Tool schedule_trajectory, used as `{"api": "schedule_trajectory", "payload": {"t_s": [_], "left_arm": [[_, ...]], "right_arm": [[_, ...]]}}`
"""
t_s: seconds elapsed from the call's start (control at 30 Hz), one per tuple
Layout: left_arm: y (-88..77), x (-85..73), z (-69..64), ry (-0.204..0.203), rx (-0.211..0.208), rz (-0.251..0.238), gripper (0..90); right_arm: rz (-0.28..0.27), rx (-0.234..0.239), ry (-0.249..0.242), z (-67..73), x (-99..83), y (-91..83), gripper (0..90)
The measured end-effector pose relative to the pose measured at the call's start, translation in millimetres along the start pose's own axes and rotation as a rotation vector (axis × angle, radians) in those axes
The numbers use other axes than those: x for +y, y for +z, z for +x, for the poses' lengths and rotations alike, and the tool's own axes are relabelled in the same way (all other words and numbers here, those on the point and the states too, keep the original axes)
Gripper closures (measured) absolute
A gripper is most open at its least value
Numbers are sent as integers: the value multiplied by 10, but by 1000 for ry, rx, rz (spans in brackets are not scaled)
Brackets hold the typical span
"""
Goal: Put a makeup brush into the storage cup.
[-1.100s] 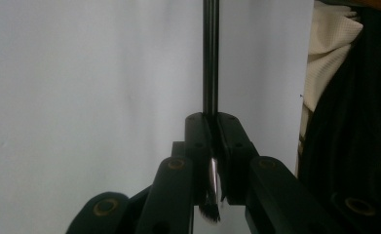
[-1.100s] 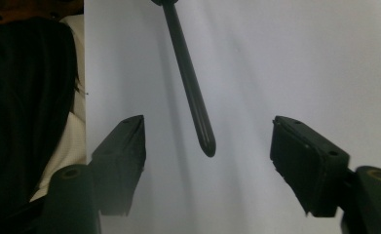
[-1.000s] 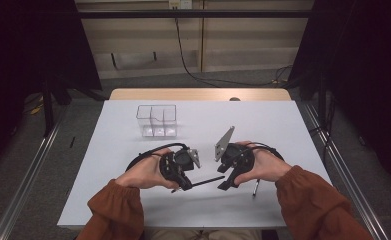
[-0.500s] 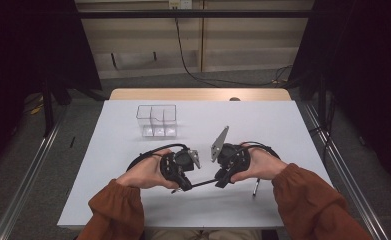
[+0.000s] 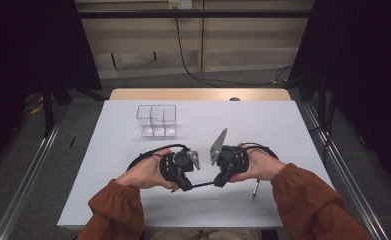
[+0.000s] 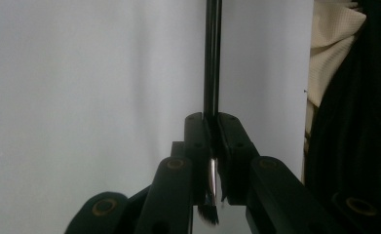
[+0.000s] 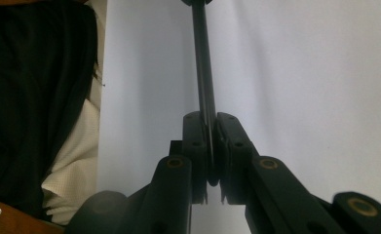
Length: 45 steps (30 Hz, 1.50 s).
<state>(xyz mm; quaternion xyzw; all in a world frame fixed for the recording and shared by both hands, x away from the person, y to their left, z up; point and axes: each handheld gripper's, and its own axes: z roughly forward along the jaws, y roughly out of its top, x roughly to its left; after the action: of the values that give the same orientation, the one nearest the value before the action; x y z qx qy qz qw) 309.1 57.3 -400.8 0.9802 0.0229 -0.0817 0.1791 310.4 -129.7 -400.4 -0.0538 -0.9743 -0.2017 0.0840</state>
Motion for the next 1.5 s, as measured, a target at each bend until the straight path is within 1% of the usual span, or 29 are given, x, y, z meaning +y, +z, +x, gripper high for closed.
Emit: {"api": "schedule_trajectory", "payload": {"t_s": [0.1, 0.27, 0.33, 0.37, 0.4, 0.47, 0.53, 0.57, 0.6, 0.63, 0.7, 0.77, 0.83, 0.87, 0.9, 0.93, 1.0, 1.07, 1.1, 1.17, 1.23, 1.27, 1.3, 1.33, 1.37, 1.4, 1.43, 1.47, 1.5], "left_arm": [[-4, -9, 7, 3, -8, -6, 836], [-12, -13, 17, 15, 3, -13, 834], [-21, -16, 18, -5, 7, -26, 830], [-29, -17, 19, -2, 2, -29, 830], [-34, -19, 22, -1, 7, -33, 828], [-42, -26, 25, -12, 9, -47, 824], [-52, -37, 41, -23, 11, -63, 816], [-56, -43, 43, -26, 17, -74, 814], [-61, -49, 43, -27, 12, -86, 805], [-69, -49, 49, -14, 17, -92, 789], [-82, -51, 40, -21, 21, -114, 732], [-93, -56, 35, -23, 36, -133, 683], [-97, -77, 38, -28, 51, -146, 637], [-106, -96, 49, -39, 67, -159, 608], [-108, -103, 50, -48, 66, -164, 549], [-109, -120, 54, -58, 78, -177, 529], [-110, -154, 64, -85, 95, -195, 429], [-125, -175, 65, -118, 129, -209, 340], [-131, -178, 63, -126, 133, -220, 295], [-158, -194, 62, -126, 138, -235, 260], [-162, -214, 66, -144, 159, -248, 211], [-158, -227, 80, -160, 161, -252, 158], [-154, -242, 100, -167, 169, -242, 119], [-150, -257, 111, -185, 195, -237, 93], [-153, -276, 124, -199, 208, -238, 69], [-162, -296, 130, -210, 207, -247, 52], [-181, -315, 133, -210, 196, -259, 52], [-200, -328, 127, -217, 187, -280, 51], [-222, -339, 125, -217, 188, -294, 45]], "right_arm": [[-3, 10, 1, 7, -8, 6, 842], [-6, 10, -10, -8, -17, 1, 843], [-14, 6, -11, -11, -23, -2, 844], [-14, 7, -7, -10, -27, -5, 843], [-12, 7, -4, -7, -30, -10, 844], [-14, 7, -4, -11, -37, -14, 844], [-18, 6, 15, -13, -46, -27, 844], [-29, 5, 6, -24, -52, -25, 844], [-29, 1, 11, -24, -56, -26, 844], [-30, 1, 12, -28, -59, -24, 844], [-34, 0, 18, -32, -65, -21, 844], [-30, 0, 27, -31, -72, -20, 844], [-43, 0, 26, -31, -80, -22, 844], [-51, 0, 29, -32, -85, -29, 844], [-54, -1, 33, -30, -94, -36, 844], [-52, -3, 36, -29, -98, -40, 844], [-56, -5, 37, -37, -114, -43, 844], [-55, -3, 43, -39, -130, -49, 844], [-56, -3, 67, -36, -142, -58, 843], [-75, -3, 64, -54, -163, -68, 843], [-83, -13, 79, -58, -186, -80, 843], [-81, -14, 89, -58, -198, -88, 843], [-94, -23, 74, -72, -213, -87, 843], [-92, -18, 84, -70, -227, -94, 843], [-97, -12, 85, -73, -241, -94, 843], [-97, -8, 94, -70, -256, -98, 843], [-108, -11, 93, -75, -272, -94, 843], [-103, -12, 105, -71, -290, -100, 843], [-116, -12, 107, -79, -311, -98, 843]]}}
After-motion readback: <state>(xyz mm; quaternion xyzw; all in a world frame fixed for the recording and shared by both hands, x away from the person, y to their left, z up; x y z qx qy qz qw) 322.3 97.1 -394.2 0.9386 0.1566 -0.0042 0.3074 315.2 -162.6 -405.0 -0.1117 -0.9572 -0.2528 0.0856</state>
